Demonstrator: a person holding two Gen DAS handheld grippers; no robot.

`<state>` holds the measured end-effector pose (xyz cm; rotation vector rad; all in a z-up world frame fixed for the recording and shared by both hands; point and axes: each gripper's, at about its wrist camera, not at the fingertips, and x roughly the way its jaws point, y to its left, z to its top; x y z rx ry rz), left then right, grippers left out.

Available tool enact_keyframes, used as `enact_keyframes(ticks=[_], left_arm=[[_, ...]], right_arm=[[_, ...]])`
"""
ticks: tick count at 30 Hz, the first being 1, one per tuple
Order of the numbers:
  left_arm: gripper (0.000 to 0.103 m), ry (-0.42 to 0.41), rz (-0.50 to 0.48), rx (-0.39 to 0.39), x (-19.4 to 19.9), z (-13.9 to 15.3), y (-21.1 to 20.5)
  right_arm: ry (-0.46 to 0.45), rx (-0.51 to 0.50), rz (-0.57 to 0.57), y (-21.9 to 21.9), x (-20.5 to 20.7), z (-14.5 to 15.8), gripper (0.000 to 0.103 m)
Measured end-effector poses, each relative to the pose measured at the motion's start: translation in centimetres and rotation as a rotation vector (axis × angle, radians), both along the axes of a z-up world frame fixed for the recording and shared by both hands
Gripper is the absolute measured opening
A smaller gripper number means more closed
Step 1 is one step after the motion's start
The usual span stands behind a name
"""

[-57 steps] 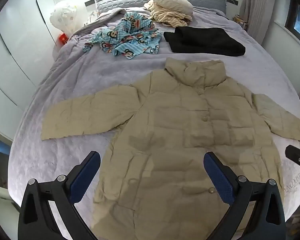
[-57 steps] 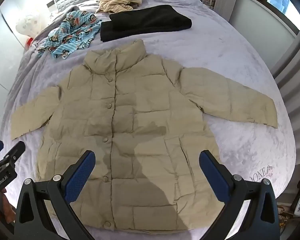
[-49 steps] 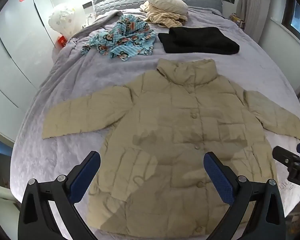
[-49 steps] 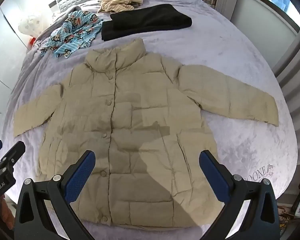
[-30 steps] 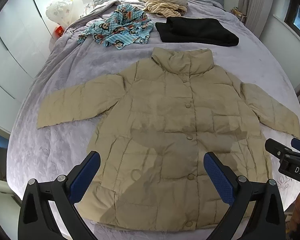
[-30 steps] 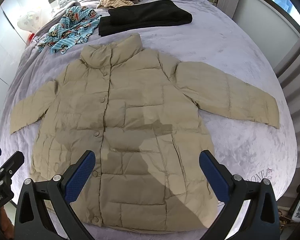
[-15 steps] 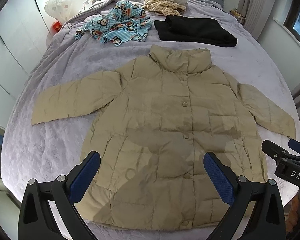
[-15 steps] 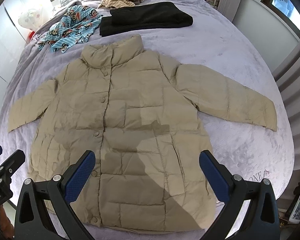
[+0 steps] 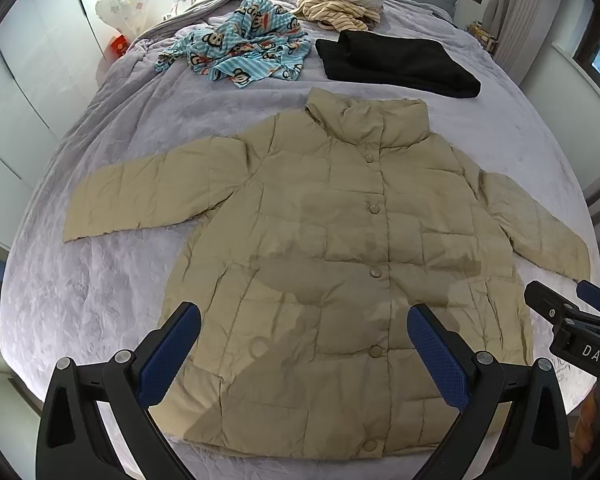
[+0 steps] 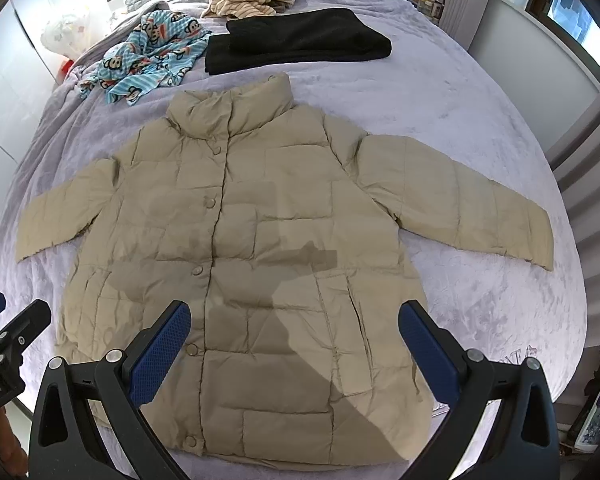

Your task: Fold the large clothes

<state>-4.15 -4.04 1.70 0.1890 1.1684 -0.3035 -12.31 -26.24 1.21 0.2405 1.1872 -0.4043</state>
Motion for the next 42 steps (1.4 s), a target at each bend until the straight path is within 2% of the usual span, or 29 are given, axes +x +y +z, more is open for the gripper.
enact_keyframes(ticks=[42], left_arm=[[0.103,0.003,0.003,0.008,-0.02,-0.30,0.65]], right_arm=[[0.004,0.010,0.001,0.14,-0.03,-0.18,0.103]])
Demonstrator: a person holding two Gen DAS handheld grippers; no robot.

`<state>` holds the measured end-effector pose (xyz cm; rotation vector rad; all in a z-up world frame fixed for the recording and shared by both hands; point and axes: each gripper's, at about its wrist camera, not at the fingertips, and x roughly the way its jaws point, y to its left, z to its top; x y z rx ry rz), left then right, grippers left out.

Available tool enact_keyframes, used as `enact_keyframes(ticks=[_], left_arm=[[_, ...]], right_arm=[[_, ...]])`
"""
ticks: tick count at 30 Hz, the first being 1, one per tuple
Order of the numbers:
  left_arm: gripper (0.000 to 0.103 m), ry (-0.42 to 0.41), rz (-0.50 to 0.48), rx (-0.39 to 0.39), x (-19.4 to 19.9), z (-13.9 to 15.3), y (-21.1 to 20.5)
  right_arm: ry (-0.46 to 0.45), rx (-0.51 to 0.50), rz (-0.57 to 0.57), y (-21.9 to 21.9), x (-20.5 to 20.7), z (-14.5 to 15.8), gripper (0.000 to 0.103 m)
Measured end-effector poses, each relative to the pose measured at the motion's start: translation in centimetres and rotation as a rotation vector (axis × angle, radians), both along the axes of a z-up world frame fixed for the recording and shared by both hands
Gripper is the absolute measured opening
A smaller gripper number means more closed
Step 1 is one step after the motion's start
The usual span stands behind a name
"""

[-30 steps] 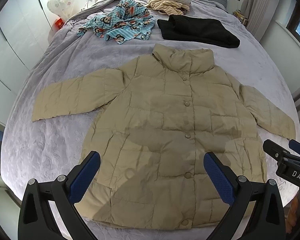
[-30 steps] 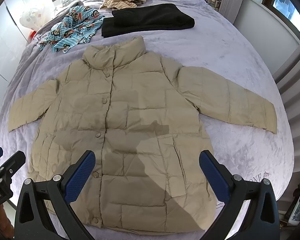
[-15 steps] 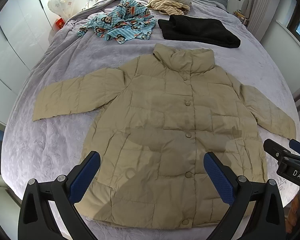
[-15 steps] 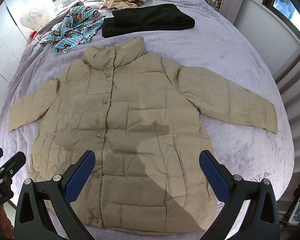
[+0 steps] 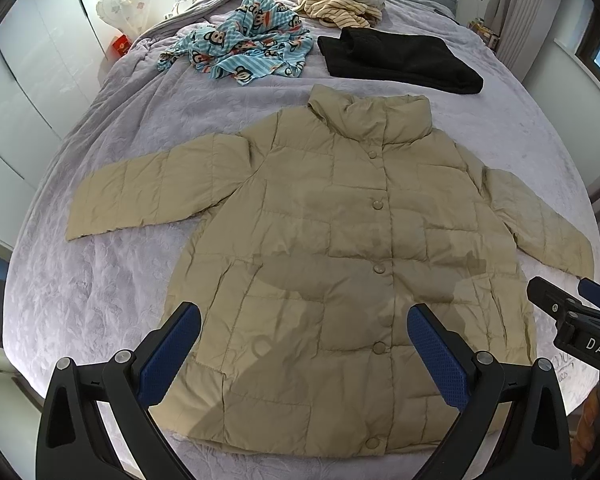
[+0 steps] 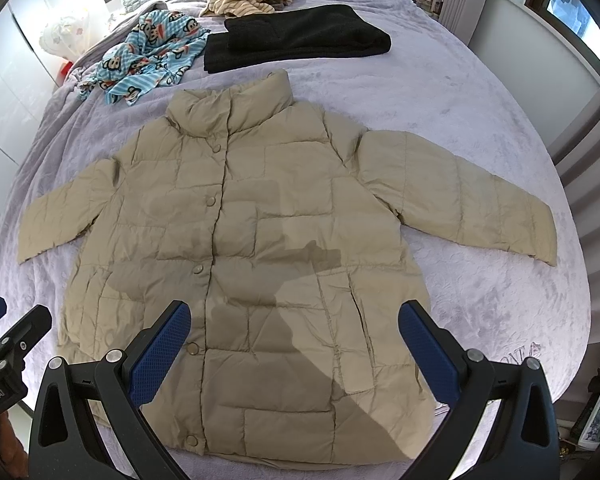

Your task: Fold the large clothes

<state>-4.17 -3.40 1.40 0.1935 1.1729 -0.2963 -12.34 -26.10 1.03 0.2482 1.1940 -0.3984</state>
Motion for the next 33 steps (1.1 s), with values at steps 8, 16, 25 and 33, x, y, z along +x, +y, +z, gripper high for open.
enact_keyframes(ticks=[8,16,25,33], left_arm=[[0.103,0.001,-0.003,0.002,-0.1,0.0,-0.1],[0.103,0.008,-0.007,0.002,-0.2,-0.4,-0.4],[0.103,0.030,-0.022,-0.007,0.2,-0.7,0.0],[0.103,0.054,-0.026,-0.024,1.6,-1.9,1.6]], right_arm=[[0.002,0.005,-0.002,0.1,0.0,-0.1,0.103],[0.006,0.009,-0.003,0.1,0.1,-0.4,0.103],[0.024,0.007,-0.027,0.5,-0.1,-0.8,0.103],[0.054,0.010,-0.062,1.6,-0.1,-1.1,0.103]])
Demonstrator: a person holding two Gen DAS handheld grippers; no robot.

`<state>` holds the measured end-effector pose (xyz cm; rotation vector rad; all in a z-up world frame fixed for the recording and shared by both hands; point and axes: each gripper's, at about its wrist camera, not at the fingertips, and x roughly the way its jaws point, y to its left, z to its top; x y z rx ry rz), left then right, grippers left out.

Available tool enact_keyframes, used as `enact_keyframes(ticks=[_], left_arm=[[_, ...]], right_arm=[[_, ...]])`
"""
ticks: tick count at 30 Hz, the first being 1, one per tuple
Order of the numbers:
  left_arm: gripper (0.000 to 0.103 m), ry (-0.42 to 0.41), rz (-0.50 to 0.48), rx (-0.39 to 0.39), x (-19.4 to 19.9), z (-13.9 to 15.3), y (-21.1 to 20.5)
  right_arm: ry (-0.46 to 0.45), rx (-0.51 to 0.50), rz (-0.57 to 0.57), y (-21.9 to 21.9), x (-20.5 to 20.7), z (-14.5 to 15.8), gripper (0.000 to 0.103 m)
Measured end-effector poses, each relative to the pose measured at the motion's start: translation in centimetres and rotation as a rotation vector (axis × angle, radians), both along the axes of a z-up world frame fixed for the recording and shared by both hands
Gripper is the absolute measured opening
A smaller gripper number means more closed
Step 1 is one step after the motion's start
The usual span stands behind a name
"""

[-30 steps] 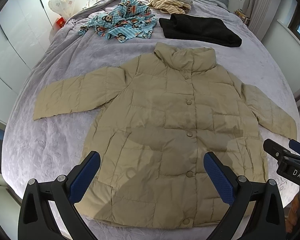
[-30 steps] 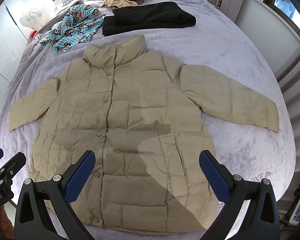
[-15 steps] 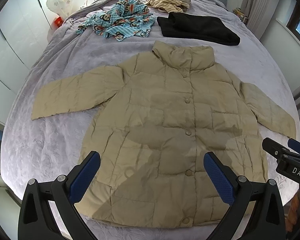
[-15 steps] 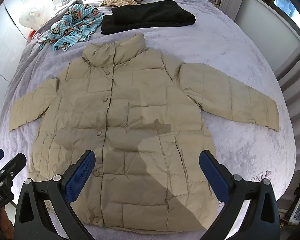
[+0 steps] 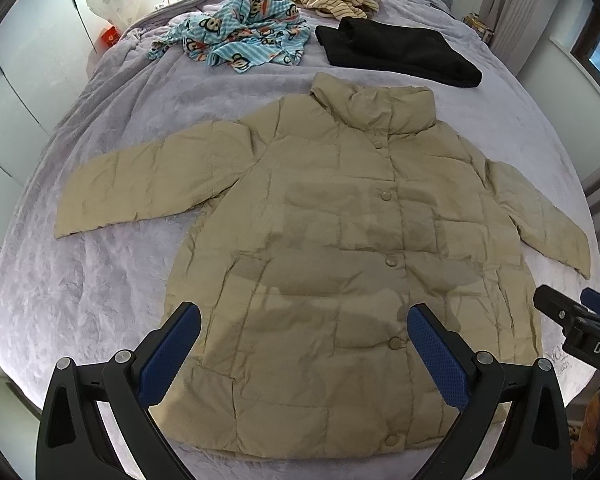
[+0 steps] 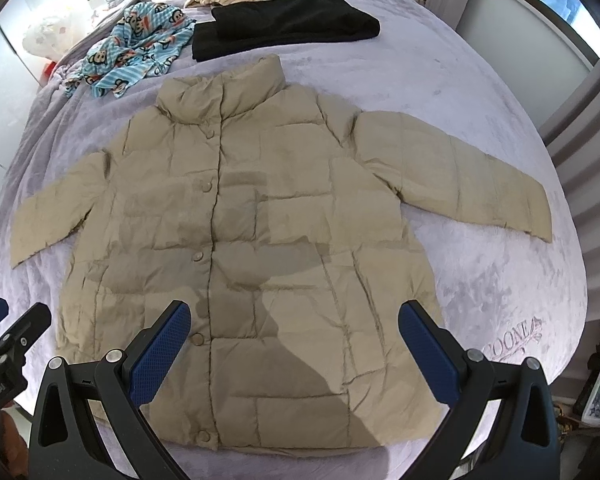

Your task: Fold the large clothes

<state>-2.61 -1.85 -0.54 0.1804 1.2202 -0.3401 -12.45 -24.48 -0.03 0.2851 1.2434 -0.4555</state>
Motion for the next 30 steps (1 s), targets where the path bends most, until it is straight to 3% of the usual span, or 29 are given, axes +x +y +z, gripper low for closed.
enact_keyframes(ticks=[7,13,21,26,30], left_arm=[[0.103,0.060,-0.032,-0.049,1.8,-3.2,3.0],[0.103,0.089,0.034,-0.102,5.4,-6.5,8.3],[0.103,0.071,0.315,-0.284,14.9,-12.4,20.5],[0.103,0.084,0.499,-0.402,20.7,-17.7,26.8],[0.103,0.050,0.571,-0.452,23.8,-19.2,28.8]], right_arm=[[0.039,0.077,-0.034,1.8,0.9,-2.3,0.103],[0.034,0.095,-0.026,5.0,2.8,-5.1,0.103],[-0.110,0.273,0.022,10.3,6.3,-9.0,0.103],[-0.045,0.332,0.109,13.6,8.7,-12.1,0.103],[-0.045,0.332,0.121,15.1,9.6,-14.0,0.103]])
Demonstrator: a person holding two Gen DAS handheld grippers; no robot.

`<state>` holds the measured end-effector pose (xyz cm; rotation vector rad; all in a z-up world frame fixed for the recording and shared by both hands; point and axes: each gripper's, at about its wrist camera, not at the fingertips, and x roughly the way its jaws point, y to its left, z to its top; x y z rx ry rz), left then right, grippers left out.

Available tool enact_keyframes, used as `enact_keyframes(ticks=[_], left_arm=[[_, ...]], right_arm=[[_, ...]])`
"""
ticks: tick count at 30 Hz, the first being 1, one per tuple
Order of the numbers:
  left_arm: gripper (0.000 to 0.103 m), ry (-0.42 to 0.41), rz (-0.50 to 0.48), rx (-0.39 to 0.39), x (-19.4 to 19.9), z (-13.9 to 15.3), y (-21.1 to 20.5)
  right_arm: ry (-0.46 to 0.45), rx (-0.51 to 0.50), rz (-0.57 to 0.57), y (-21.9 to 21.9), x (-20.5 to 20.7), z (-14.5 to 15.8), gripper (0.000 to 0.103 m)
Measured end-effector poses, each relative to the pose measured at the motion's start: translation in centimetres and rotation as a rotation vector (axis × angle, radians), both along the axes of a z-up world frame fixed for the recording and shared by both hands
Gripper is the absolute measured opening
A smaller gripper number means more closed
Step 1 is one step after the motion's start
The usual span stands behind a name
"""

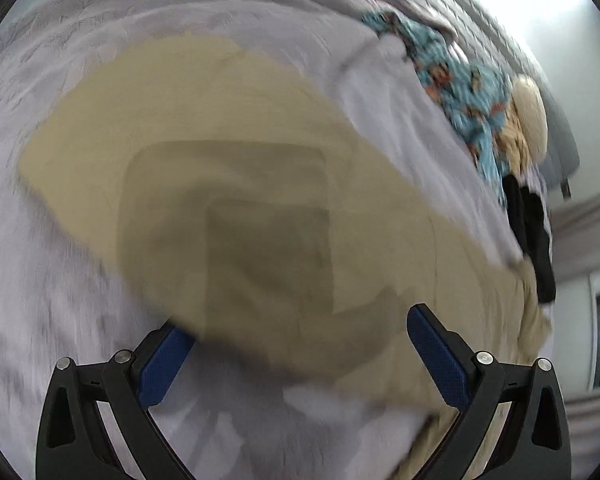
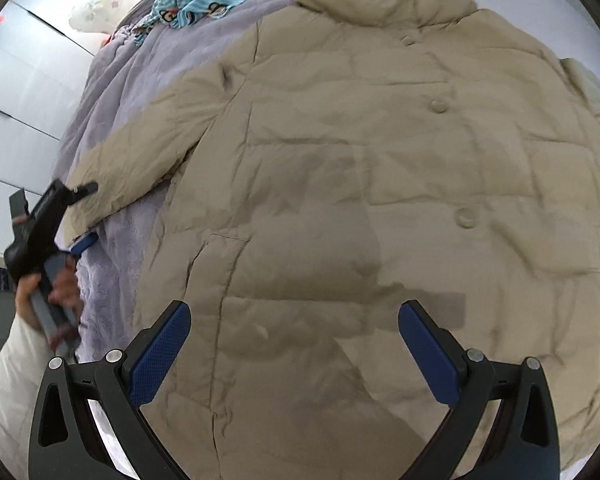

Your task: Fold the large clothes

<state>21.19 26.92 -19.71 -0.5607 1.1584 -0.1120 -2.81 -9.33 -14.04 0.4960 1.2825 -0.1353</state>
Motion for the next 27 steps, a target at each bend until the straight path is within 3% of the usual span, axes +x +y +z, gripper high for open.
enact_keyframes(ticks=[3,4,5,6,7,8,10,13,14,16,17,18,23,27], left_arm=[[0.101,-0.039,0.036,0.013,2.0,0.0,0.2],[0.089,-0.052,0.051,0.026,2.9,0.2,0.5],[0.066,-0.061,0.063,0.054,3.6,0.3,0.2],[0.052,-0.058,0.059,0.072,4.2,0.3,0.1],[0.019,-0.057,0.046,0.072,4.8,0.2,0.3],[0.006,-0.059,0.010,0.036,5.6,0.2,0.2],[0.006,-0.090,-0.012,0.045,5.6,1.5,0.1],[0.006,-0.221,-0.091,0.134,5.0,5.7,-0.7],[0.006,-0.249,-0.109,0.147,4.8,6.7,-1.0],[0.006,-0.317,-0.157,0.171,4.0,9.4,-1.8],[0.006,-0.340,-0.177,0.181,3.6,10.4,-2.1],[0.006,-0.363,-0.197,0.191,3.3,11.3,-2.6],[0.006,-0.466,-0.286,0.250,1.6,15.1,-6.6],[0.006,-0.505,-0.360,0.260,-0.4,17.2,-11.1]], right_arm=[[-0.004,0.008,-0.017,0.2,0.9,-0.8,0.103],[-0.013,0.008,-0.021,0.2,1.4,-0.8,0.103],[-0.027,0.007,-0.023,0.1,1.9,-0.6,0.103],[-0.040,0.006,-0.023,0.1,2.5,-0.3,0.103],[-0.055,0.006,-0.023,0.2,3.0,-0.2,0.103],[-0.068,0.008,-0.023,0.3,3.6,0.0,0.103],[-0.090,0.013,-0.025,0.3,5.0,0.3,0.103],[-0.108,0.015,-0.057,0.1,6.9,0.6,0.102],[-0.130,0.039,-0.074,-0.1,7.9,0.6,0.096],[-0.143,0.079,-0.104,-0.5,9.6,0.2,0.064],[-0.141,0.117,-0.121,-0.9,10.7,-0.3,0.042],[-0.148,0.165,-0.134,-0.9,11.7,-0.8,0.029],[-0.206,0.321,-0.121,0.1,16.2,-4.0,0.023],[-0.146,0.441,-0.060,2.3,18.0,-8.4,0.023]])
